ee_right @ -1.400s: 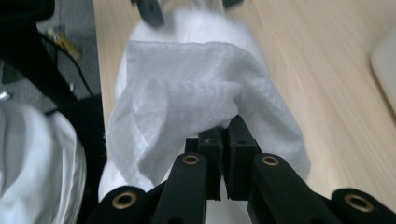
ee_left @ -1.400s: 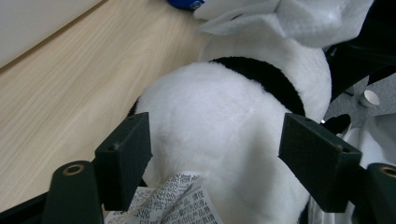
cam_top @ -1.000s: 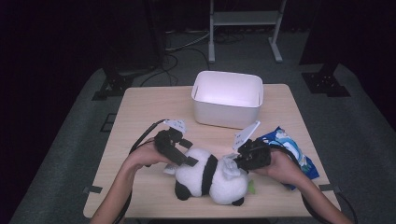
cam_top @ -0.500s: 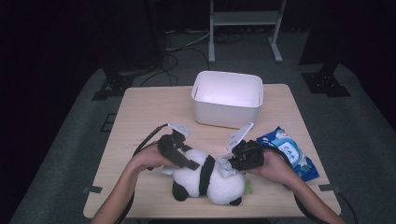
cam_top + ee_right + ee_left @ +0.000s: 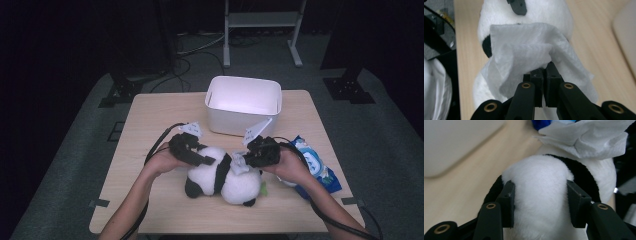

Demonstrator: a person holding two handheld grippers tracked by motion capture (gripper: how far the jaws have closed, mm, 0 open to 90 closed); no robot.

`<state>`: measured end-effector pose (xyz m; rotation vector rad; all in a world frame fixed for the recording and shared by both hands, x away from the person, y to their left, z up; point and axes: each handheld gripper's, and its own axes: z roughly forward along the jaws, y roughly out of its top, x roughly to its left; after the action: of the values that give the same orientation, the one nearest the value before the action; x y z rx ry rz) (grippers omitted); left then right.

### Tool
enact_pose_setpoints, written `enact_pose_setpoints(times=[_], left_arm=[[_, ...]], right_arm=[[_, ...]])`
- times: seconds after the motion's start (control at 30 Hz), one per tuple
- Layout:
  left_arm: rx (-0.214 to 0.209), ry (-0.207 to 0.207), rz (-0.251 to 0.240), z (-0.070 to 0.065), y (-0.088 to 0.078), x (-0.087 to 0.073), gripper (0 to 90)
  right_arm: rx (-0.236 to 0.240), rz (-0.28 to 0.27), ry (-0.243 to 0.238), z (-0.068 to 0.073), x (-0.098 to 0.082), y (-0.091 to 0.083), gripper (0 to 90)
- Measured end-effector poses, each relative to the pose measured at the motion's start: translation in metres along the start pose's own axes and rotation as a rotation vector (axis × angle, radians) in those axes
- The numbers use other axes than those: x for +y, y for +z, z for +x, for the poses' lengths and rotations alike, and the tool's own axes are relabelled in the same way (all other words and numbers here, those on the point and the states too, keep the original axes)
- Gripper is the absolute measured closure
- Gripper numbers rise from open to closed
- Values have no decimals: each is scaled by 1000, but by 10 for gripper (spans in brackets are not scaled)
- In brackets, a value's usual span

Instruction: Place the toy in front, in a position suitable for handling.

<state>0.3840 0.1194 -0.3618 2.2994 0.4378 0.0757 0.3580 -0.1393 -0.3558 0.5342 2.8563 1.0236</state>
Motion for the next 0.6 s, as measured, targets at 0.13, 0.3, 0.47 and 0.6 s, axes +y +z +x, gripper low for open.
enact_pose_setpoints(times=[0.13,0.3,0.47,0.6], left_arm=[[60,58,-1,3,-4,7,489],[57,137,-39,-8,-5,-4,485],[55,176,-82,-24,-8,-18,473],[49,190,-81,-35,-13,-23,453]], right_arm=[[-8,-14,14,-13,6,-1,864],[-2,-22,0,-16,13,3,864],[0,-38,-11,-13,23,9,864],[25,-13,-34,-3,23,18,864]])
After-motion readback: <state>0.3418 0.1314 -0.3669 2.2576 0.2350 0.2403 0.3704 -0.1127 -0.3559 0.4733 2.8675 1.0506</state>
